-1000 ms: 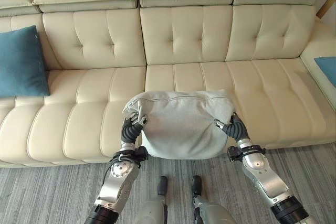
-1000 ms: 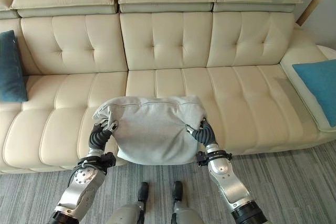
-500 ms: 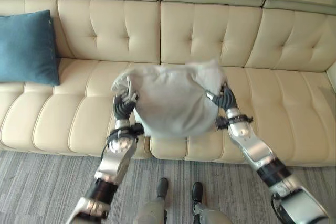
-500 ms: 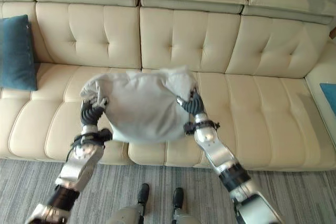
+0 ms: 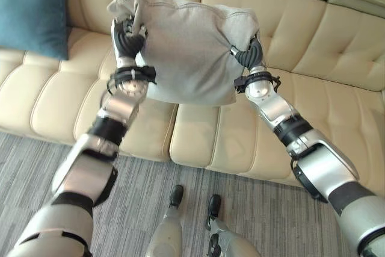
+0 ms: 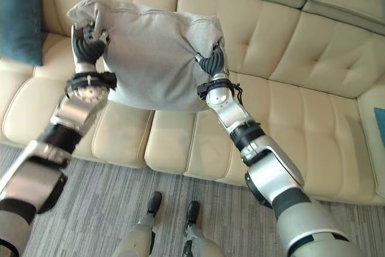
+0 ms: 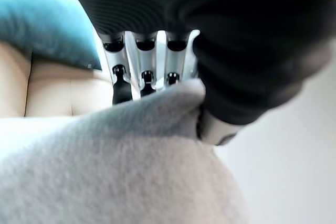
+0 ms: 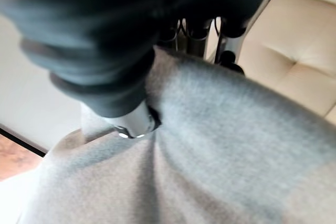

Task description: Pick up all the scattered cushions and arrange them neatly on the sofa.

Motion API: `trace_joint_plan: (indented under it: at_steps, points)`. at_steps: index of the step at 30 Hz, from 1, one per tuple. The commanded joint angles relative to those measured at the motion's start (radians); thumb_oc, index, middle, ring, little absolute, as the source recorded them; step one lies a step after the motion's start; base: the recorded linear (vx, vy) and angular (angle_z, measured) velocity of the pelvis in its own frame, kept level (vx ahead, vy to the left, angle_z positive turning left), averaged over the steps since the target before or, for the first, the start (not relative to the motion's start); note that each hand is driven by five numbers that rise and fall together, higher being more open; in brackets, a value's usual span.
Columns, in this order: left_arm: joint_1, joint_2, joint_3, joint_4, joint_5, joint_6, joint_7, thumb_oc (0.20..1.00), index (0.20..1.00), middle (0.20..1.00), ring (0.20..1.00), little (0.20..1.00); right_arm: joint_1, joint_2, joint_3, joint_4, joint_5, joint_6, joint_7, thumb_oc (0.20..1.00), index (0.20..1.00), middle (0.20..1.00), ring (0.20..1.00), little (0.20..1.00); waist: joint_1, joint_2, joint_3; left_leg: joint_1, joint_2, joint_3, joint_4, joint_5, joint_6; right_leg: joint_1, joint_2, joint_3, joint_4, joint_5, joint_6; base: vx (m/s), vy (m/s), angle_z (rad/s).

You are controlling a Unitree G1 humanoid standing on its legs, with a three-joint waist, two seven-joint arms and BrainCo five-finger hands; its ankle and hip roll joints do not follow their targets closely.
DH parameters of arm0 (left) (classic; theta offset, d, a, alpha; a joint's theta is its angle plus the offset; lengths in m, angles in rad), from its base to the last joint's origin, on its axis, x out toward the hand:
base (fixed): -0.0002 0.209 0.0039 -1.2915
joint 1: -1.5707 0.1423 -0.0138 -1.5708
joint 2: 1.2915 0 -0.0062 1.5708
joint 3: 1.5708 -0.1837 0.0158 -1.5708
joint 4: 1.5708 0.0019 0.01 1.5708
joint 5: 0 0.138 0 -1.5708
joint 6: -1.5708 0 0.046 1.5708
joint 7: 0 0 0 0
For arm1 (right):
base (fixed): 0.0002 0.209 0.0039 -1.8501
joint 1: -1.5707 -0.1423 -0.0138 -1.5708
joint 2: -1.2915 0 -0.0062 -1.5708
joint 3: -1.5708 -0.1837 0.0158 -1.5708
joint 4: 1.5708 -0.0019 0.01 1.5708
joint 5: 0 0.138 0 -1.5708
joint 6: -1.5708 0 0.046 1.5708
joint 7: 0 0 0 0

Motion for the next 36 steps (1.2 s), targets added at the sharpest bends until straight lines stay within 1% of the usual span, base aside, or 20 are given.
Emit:
trace_joint_plan:
  at_steps: [1, 2, 4, 5, 6, 10, 13, 14, 15, 16, 17, 22, 23, 26, 28, 29, 31, 32, 33, 36]
  points:
    - [-0.289, 0.087, -0.095, 0.065, 0.130, -0.061, 0.034, 0.200, 0.200, 0.200, 0.200, 0.200, -0.174, -0.023, 0.003, 0.017, 0.030, -0.114, -0.023, 0.200, 0.200, 0.200, 0.200, 0.200, 0.047, -0.031, 0.023, 0.029, -0.030, 0.025, 0.003, -0.088, -0.022, 0.111, -0.037, 0.014, 0.062, -0.208, 0.105, 0.02, -0.024, 0.21]
    - [-0.375, 0.106, -0.167, 0.156, 0.189, -0.041, 0.044, 0.200, 0.200, 0.200, 0.200, 0.200, -0.212, -0.015, 0.023, 0.081, 0.040, -0.135, -0.028, 0.200, 0.200, 0.200, 0.200, 0.200, 0.062, -0.031, 0.029, 0.015, -0.032, 0.017, 0.007, -0.089, -0.026, 0.107, -0.039, 0.002, 0.061, -0.211, 0.108, -0.01, -0.020, 0.28]
    - [-0.448, 0.098, -0.228, 0.219, 0.222, -0.033, 0.043, 0.200, 0.200, 0.200, 0.200, 0.200, -0.248, -0.018, 0.042, 0.127, 0.045, -0.143, -0.035, 0.200, 0.200, 0.200, 0.200, 0.200, 0.074, -0.033, 0.034, -0.002, -0.034, 0.005, 0.007, -0.085, -0.030, 0.098, -0.039, -0.015, 0.060, -0.212, 0.111, 0.01, -0.033, 0.34]
    - [-0.453, 0.097, -0.231, 0.222, 0.221, -0.034, 0.043, 0.200, 0.200, 0.200, 0.200, 0.200, -0.251, -0.019, 0.041, 0.129, 0.046, -0.144, -0.034, 0.200, 0.200, 0.200, 0.200, 0.200, 0.073, -0.034, 0.034, -0.007, -0.035, 0.003, 0.007, -0.081, -0.030, 0.094, -0.039, -0.017, 0.059, -0.208, 0.112, 0.03, -0.033, 0.36]
    - [-0.505, 0.090, -0.288, 0.285, 0.259, -0.020, 0.040, 0.200, 0.200, 0.200, 0.200, 0.200, -0.271, -0.022, 0.057, 0.154, 0.037, -0.154, -0.047, 0.200, 0.200, 0.200, 0.200, 0.200, 0.081, -0.035, 0.039, -0.015, -0.036, -0.006, 0.001, -0.078, -0.034, 0.090, -0.040, -0.032, 0.057, -0.209, 0.114, 0.00, -0.026, 0.32]
    - [-0.583, 0.063, -0.367, 0.363, 0.352, 0.004, 0.048, 0.200, 0.200, 0.200, 0.200, 0.200, -0.301, -0.051, 0.077, 0.199, -0.052, -0.146, -0.111, 0.200, 0.200, 0.200, 0.200, 0.200, 0.091, -0.039, 0.045, -0.047, -0.039, -0.028, -0.017, -0.056, -0.045, 0.067, -0.042, -0.067, 0.050, -0.203, 0.120, 0.01, -0.024, 0.34]
    - [-0.598, 0.055, -0.389, 0.395, 0.388, 0.017, 0.055, 0.200, 0.200, 0.200, 0.200, 0.200, -0.311, -0.069, 0.095, 0.212, -0.109, -0.128, -0.141, 0.200, 0.200, 0.200, 0.200, 0.200, 0.091, -0.044, 0.053, -0.056, -0.037, -0.033, -0.018, -0.055, -0.050, 0.060, -0.043, -0.075, 0.053, -0.207, 0.120, 0.01, -0.010, 0.32]
    - [-0.611, 0.048, -0.407, 0.427, 0.420, 0.037, 0.058, 0.448, 0.448, 0.448, 0.448, 0.448, -0.320, -0.081, 0.123, 0.225, -0.159, -0.110, -0.163, 0.200, 0.200, 0.200, 0.200, 0.200, 0.090, -0.048, 0.063, -0.066, -0.037, -0.037, -0.019, -0.052, -0.053, 0.051, -0.043, -0.079, 0.053, -0.202, 0.122, -0.01, -0.009, 0.20]
    - [-0.621, 0.038, -0.423, 0.451, 0.434, 0.047, 0.053, 1.000, 1.000, 1.000, 1.000, 1.000, -0.325, -0.087, 0.135, 0.235, -0.176, -0.102, -0.166, 0.464, 0.464, 0.464, 0.464, 0.464, 0.088, -0.049, 0.066, -0.072, -0.036, -0.038, -0.019, -0.049, -0.053, 0.045, -0.044, -0.081, 0.054, -0.201, 0.123, -0.02, -0.010, 0.15]
    - [-0.627, 0.038, -0.432, 0.476, 0.445, 0.053, 0.042, 1.000, 1.000, 1.000, 1.000, 1.000, -0.333, -0.089, 0.156, 0.252, -0.200, -0.088, -0.172, 0.893, 0.893, 0.893, 0.893, 0.893, 0.086, -0.052, 0.069, -0.077, -0.035, -0.036, -0.018, -0.048, -0.053, 0.039, -0.044, -0.082, 0.055, -0.199, 0.124, -0.02, 0.006, 0.06]
    - [-0.627, 0.043, -0.439, 0.494, 0.454, 0.061, 0.036, 1.000, 1.000, 1.000, 1.000, 1.000, -0.343, -0.100, 0.187, 0.267, -0.246, -0.066, -0.172, 1.000, 1.000, 1.000, 1.000, 1.000, 0.083, -0.055, 0.072, -0.083, -0.034, -0.033, -0.018, -0.047, -0.053, 0.032, -0.044, -0.083, 0.054, -0.196, 0.125, 0.00, 0.000, 0.00]
    - [-0.646, 0.051, -0.494, 0.577, 0.472, 0.082, -0.020, 1.000, 1.000, 1.000, 1.000, 1.000, -0.368, -0.121, 0.267, 0.361, -0.305, -0.018, -0.137, 1.000, 1.000, 1.000, 1.000, 1.000, 0.070, -0.060, 0.074, -0.092, -0.032, -0.019, -0.020, -0.043, -0.052, 0.018, -0.046, -0.078, 0.047, -0.182, 0.128, 0.00, 0.000, 0.00]
    - [-0.646, 0.051, -0.494, 0.577, 0.472, 0.082, -0.021, 1.000, 1.000, 1.000, 1.000, 1.000, -0.368, -0.121, 0.267, 0.362, -0.305, -0.018, -0.137, 1.000, 1.000, 1.000, 1.000, 1.000, 0.070, -0.060, 0.074, -0.092, -0.032, -0.019, -0.019, -0.043, -0.052, 0.018, -0.046, -0.078, 0.047, -0.182, 0.128, -0.01, 0.026, -0.09]
    - [-0.656, 0.077, -0.529, 0.642, 0.457, 0.094, -0.083, 1.000, 1.000, 1.000, 1.000, 1.000, -0.377, -0.141, 0.291, 0.445, -0.270, 0.007, -0.087, 1.000, 1.000, 1.000, 1.000, 1.000, 0.055, -0.054, 0.072, -0.089, -0.032, -0.010, -0.020, -0.045, -0.046, 0.012, -0.047, -0.067, 0.041, -0.169, 0.129, -0.01, 0.037, -0.10]
    - [-0.667, 0.098, -0.544, 0.649, 0.457, 0.095, -0.096, 1.000, 1.000, 1.000, 1.000, 1.000, -0.386, -0.167, 0.305, 0.478, -0.263, 0.015, -0.063, 1.000, 1.000, 1.000, 1.000, 1.000, 0.046, -0.050, 0.069, -0.088, -0.033, -0.005, -0.022, -0.046, -0.045, 0.010, -0.048, -0.062, 0.036, -0.161, 0.130, -0.01, 0.035, -0.09]
    - [-0.677, 0.122, -0.551, 0.645, 0.450, 0.091, -0.099, 1.000, 1.000, 1.000, 1.000, 1.000, -0.399, -0.209, 0.304, 0.500, -0.235, 0.014, -0.056, 1.000, 1.000, 1.000, 1.000, 1.000, 0.039, -0.045, 0.064, -0.086, -0.032, 0.000, -0.023, -0.047, -0.044, 0.008, -0.049, -0.057, 0.031, -0.156, 0.131, -0.01, 0.040, -0.09]
    - [-0.670, 0.146, -0.541, 0.633, 0.434, 0.087, -0.093, 1.000, 1.000, 1.000, 1.000, 1.000, -0.394, -0.261, 0.273, 0.499, -0.186, 0.005, -0.063, 1.000, 1.000, 1.000, 1.000, 1.000, 0.031, -0.038, 0.058, -0.081, -0.034, 0.007, -0.026, -0.050, -0.044, 0.010, -0.051, -0.051, 0.025, -0.152, 0.133, 0.00, 0.042, -0.14]
    - [-0.670, 0.146, -0.541, 0.633, 0.434, 0.087, -0.093, 1.000, 1.000, 1.000, 1.000, 1.000, -0.394, -0.261, 0.273, 0.498, -0.186, 0.005, -0.063, 1.000, 1.000, 1.000, 1.000, 1.000, 0.031, -0.038, 0.058, -0.080, -0.034, 0.007, -0.026, -0.050, -0.044, 0.010, -0.051, -0.051, 0.025, -0.152, 0.133, 0.00, 0.055, -0.15]
    - [-0.653, 0.171, -0.526, 0.607, 0.409, 0.074, -0.098, 1.000, 1.000, 1.000, 1.000, 1.000, -0.366, -0.319, 0.221, 0.474, -0.121, -0.007, -0.078, 1.000, 1.000, 1.000, 1.000, 1.000, 0.024, -0.028, 0.050, -0.071, -0.037, 0.013, -0.028, -0.056, -0.043, 0.014, -0.052, -0.045, 0.022, -0.148, 0.135, 0.00, 0.056, -0.10]
    - [-0.582, 0.221, -0.417, 0.489, 0.288, 0.034, -0.088, 1.000, 1.000, 1.000, 1.000, 1.000, -0.278, -0.395, 0.119, 0.401, -0.043, -0.008, -0.092, 1.000, 1.000, 1.000, 1.000, 1.000, 0.012, -0.012, 0.042, -0.051, -0.039, 0.021, -0.032, -0.063, -0.039, 0.024, -0.054, -0.037, 0.021, -0.147, 0.135, 0.01, 0.067, -0.09]
